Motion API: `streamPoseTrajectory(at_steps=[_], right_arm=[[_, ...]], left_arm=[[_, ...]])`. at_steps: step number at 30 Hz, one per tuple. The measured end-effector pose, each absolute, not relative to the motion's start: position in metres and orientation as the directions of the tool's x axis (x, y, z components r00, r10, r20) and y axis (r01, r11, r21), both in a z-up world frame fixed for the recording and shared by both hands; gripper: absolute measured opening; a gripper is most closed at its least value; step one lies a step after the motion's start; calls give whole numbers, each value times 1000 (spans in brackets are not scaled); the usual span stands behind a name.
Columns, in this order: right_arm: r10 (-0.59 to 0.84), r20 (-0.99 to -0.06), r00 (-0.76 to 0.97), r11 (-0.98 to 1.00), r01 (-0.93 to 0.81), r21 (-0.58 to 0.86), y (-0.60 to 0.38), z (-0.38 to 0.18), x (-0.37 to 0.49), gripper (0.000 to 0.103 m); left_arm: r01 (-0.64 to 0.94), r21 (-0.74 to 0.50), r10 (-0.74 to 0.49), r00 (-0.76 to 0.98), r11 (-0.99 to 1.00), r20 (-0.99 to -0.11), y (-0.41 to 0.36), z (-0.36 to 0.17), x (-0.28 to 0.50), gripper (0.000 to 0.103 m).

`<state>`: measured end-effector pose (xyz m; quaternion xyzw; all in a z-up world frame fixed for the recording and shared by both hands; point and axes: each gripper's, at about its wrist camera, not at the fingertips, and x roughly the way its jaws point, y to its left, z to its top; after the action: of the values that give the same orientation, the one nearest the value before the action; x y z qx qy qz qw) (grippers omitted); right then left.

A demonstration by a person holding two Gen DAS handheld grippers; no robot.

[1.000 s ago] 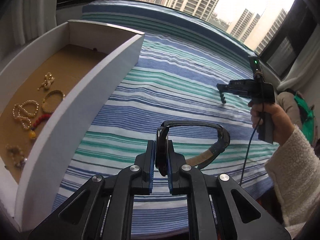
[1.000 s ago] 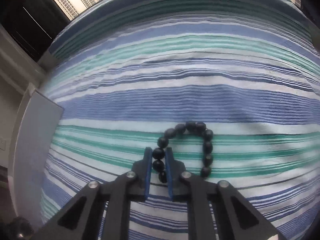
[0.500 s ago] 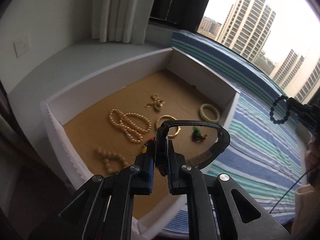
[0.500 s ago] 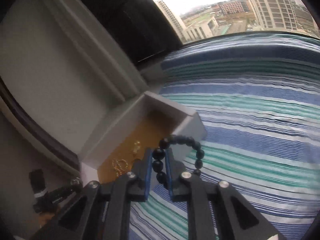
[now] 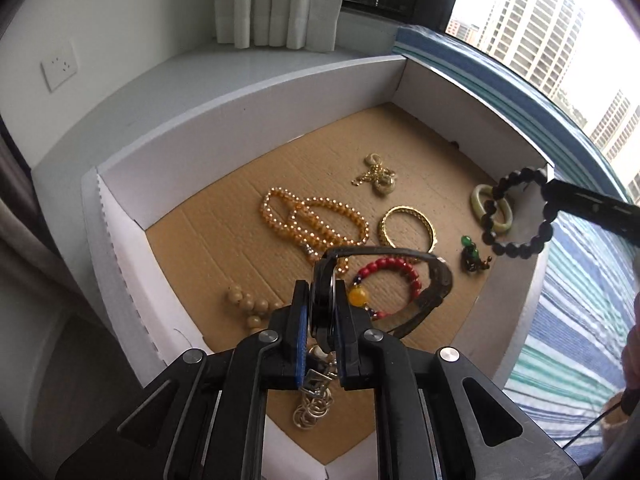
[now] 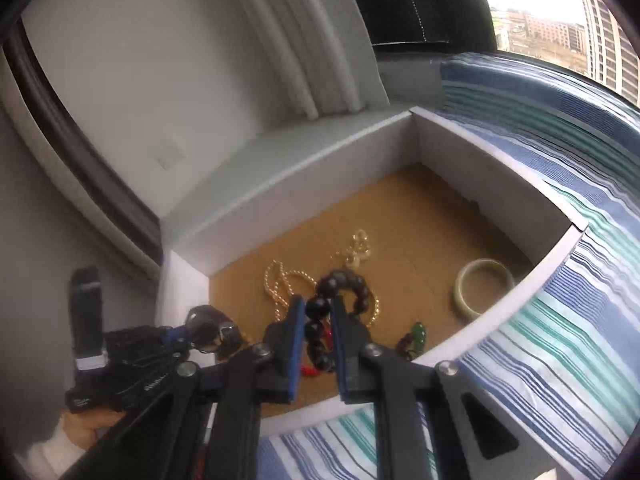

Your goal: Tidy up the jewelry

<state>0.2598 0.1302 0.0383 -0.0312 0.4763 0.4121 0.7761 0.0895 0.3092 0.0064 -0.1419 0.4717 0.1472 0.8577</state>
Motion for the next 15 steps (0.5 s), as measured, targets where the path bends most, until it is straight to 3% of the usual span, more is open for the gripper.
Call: streamPoseTrajectory(at_steps=[1,2,3,4,5,6,8,9,11,14,15], right_arm=[[594,-778,203,661,-674,329,135,35,259,15],[583,-787,201,662,-679,317,138,33,257,16],[575,-794,197,662,-683,309,141,31,255,16],[573,-796,197,661,-686,305,141,30,253,16],[577,-792,199,658,-688,307,133,35,244,23],[580,-788,207,660,-686,306,130,36,243,35],[578,-781,237,672,-681,290,129,38,241,48],[573,-779,255,680,-679,277,127,39,240,50],[559,-778,286,692,-677,249,126,41,239,52],[534,-775,337,708,-679,193,121,45,233,68],[528,-775,346,709,-683,178,120,45,231,69]], left_arm=[[-391,-97,131,516,915,-847,307,8,88,15],[-392,-85,145,521,916,-841,305,11,85,26],[-394,-70,164,530,916,-832,302,13,83,44],[-401,-49,191,537,915,-822,300,16,81,54],[-410,-24,224,544,912,-808,296,20,78,71],[-417,3,258,555,909,-791,292,25,75,80],[-423,62,318,567,904,-760,284,32,72,92],[-425,90,343,570,901,-746,279,36,72,100],[-430,135,386,573,892,-723,270,43,71,102],[-452,136,401,564,882,-722,262,51,69,102],[-459,133,403,562,878,-723,261,53,69,102]])
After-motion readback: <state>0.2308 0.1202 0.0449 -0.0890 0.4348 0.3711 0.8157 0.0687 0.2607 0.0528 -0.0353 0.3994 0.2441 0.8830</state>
